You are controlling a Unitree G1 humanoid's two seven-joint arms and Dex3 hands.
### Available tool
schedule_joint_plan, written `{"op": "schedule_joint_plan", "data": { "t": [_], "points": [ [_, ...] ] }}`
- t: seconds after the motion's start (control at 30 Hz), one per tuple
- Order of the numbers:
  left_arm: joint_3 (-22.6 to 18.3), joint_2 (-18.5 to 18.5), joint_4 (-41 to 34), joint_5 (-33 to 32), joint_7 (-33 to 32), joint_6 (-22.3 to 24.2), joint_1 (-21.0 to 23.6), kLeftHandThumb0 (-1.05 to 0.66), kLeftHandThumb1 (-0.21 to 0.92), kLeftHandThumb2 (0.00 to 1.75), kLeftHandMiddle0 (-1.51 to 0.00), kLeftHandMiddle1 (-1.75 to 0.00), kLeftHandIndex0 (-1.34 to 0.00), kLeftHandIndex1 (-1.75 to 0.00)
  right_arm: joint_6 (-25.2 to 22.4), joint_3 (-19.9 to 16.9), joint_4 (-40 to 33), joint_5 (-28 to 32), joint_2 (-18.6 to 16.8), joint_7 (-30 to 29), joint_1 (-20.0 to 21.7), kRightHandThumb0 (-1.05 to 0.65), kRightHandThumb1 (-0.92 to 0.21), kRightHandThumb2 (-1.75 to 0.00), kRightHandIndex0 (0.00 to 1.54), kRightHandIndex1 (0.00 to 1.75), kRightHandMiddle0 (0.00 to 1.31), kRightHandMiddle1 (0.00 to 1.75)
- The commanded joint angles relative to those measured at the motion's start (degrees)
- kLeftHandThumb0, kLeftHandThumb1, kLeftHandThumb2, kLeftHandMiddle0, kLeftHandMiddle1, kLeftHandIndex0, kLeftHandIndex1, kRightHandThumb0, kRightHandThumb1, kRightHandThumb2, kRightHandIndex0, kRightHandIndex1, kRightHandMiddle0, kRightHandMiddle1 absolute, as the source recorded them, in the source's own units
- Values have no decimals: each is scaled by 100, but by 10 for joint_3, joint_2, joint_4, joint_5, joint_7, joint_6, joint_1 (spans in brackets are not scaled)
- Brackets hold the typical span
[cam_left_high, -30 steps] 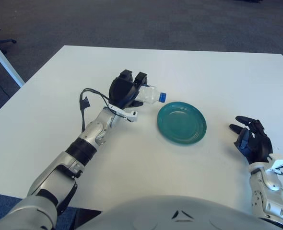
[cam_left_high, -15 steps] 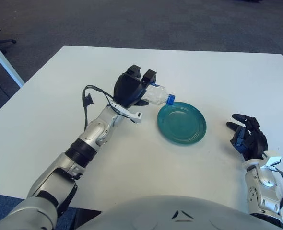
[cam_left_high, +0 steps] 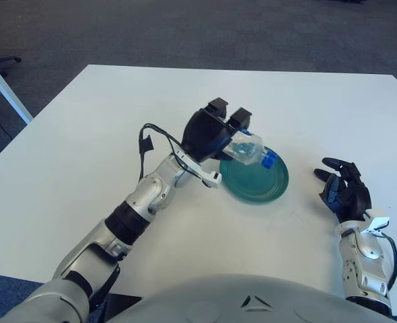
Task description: Put the bottle into the plate.
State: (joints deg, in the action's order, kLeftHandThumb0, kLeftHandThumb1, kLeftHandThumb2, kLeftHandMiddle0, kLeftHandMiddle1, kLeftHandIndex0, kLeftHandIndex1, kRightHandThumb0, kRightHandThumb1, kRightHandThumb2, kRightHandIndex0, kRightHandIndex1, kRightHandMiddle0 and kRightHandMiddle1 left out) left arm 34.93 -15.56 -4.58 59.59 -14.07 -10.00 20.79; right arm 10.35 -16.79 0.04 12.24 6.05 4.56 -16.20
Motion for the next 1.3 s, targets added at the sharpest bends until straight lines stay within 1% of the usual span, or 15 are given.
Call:
{"op": "schedule_joint_plan", "data": {
  "t": [0.0,0.13,0.2,0.23,0.3,0.37,0.43,0.53,0.63,0.67,0.77,0.9,1.1,1.27],
  "points": [
    [8,1,-2,-6,17,-18,-5,-50,22,143,-120,-175,-68,-175,-20,11,22,-9,-14,-7,-9,-53,-72,-95,47,115,12,126],
    [15,4,16,-5,12,-45,3,-50,24,141,-120,-175,-67,-175,-19,16,19,-11,-18,-12,-10,-53,-71,-95,47,115,12,127],
    [14,13,21,-37,20,-67,1,-49,25,140,-121,-175,-66,-175,-21,18,16,-10,-22,-15,-11,-53,-70,-95,46,116,13,128],
    [17,24,11,-62,36,-71,-9,-49,26,138,-122,-175,-65,-175,-22,19,15,-7,-24,-14,-11,-53,-69,-96,46,116,14,129],
    [18,37,-1,-88,56,-74,-21,-48,29,135,-123,-175,-63,-175,-23,20,14,-4,-26,-14,-11,-52,-68,-96,44,118,14,129],
    [22,45,-25,-112,87,-67,-38,-48,30,133,-123,-175,-62,-175,-23,21,15,2,-28,-10,-10,-52,-67,-96,43,119,15,128],
    [23,48,-44,-129,112,-61,-50,-47,33,130,-124,-175,-60,-175,-23,22,15,7,-31,-7,-10,-52,-67,-95,41,120,15,127],
    [19,45,-46,-139,136,-65,-54,-46,35,128,-124,-175,-58,-175,-26,22,15,12,-33,-6,-10,-53,-67,-94,39,120,14,125],
    [18,46,-30,-132,138,-73,-54,-46,36,125,-124,-175,-57,-175,-28,23,14,12,-36,-8,-9,-53,-68,-92,37,119,14,124],
    [19,47,-13,-125,128,-79,-51,-46,37,125,-124,-175,-57,-175,-29,24,13,11,-37,-10,-10,-53,-68,-92,36,118,15,123],
    [24,55,38,-93,100,-84,-27,-45,38,124,-122,-175,-56,-175,-32,25,8,9,-41,-14,-12,-53,-69,-92,36,116,14,122],
    [27,63,84,-60,75,-82,0,-45,39,123,-120,-175,-55,-175,-29,26,4,8,-46,-17,-14,-54,-70,-91,37,115,13,122],
    [31,71,129,-33,52,-78,24,-45,38,123,-116,-175,-56,-175,-20,28,-1,3,-54,-21,-17,-54,-70,-90,39,116,13,125],
    [34,72,151,-13,24,-78,33,-46,36,125,-112,-175,-57,-175,-21,30,-9,-5,-58,-31,-21,-52,-67,-97,44,116,14,128]
  ]
}}
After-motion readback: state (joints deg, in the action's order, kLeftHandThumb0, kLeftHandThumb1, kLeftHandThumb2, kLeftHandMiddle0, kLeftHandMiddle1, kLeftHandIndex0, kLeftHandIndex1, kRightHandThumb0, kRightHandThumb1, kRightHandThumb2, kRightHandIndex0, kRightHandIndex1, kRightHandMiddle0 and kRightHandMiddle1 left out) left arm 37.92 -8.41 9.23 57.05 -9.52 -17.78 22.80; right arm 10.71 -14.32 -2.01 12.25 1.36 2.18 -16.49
